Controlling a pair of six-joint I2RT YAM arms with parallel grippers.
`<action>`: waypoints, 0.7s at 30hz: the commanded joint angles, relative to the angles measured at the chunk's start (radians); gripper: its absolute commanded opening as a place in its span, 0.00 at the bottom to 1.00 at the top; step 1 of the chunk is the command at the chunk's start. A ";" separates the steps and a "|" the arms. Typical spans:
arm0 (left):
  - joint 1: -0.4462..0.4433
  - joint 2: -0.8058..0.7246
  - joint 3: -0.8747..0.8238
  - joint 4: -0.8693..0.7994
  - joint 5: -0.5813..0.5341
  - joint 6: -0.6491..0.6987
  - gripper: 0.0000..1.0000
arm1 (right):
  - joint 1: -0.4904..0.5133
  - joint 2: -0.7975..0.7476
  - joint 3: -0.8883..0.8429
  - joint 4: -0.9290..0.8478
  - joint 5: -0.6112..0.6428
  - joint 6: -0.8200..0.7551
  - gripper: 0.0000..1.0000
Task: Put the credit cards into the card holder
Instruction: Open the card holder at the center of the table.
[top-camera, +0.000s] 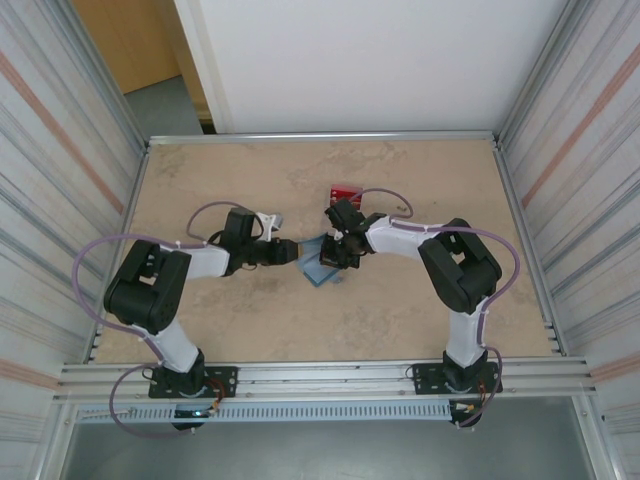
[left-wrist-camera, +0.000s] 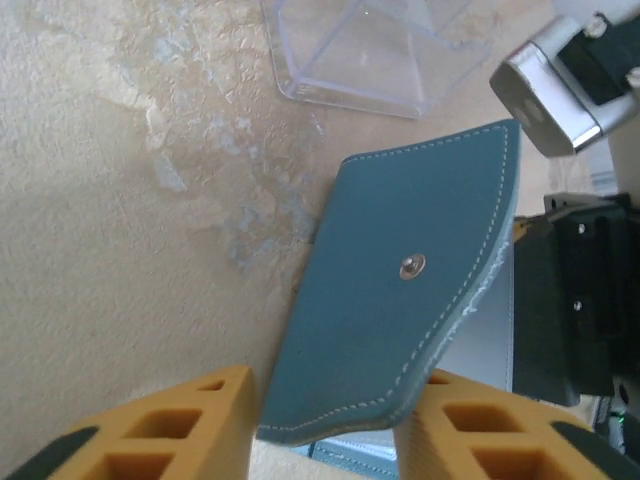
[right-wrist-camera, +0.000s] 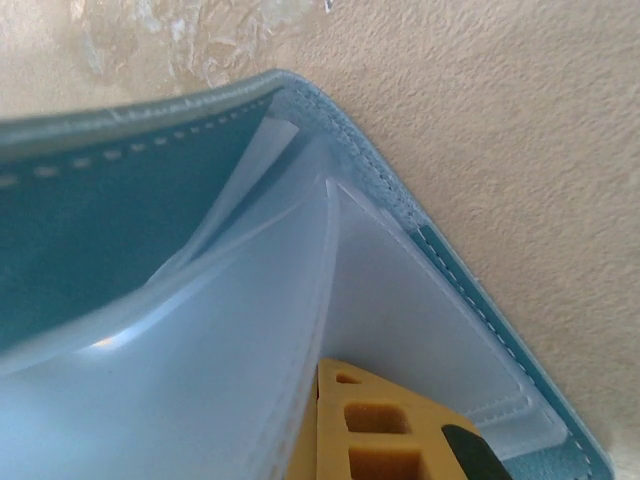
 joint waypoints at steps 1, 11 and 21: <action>0.016 -0.088 0.014 -0.067 -0.022 0.047 0.50 | 0.004 0.036 -0.004 -0.024 0.014 -0.017 0.00; 0.116 -0.208 0.288 -0.456 -0.070 0.242 0.59 | 0.004 0.023 0.026 -0.069 0.028 -0.042 0.00; 0.187 -0.331 0.370 -0.716 -0.143 0.332 0.70 | -0.007 0.092 0.206 -0.179 0.023 -0.109 0.00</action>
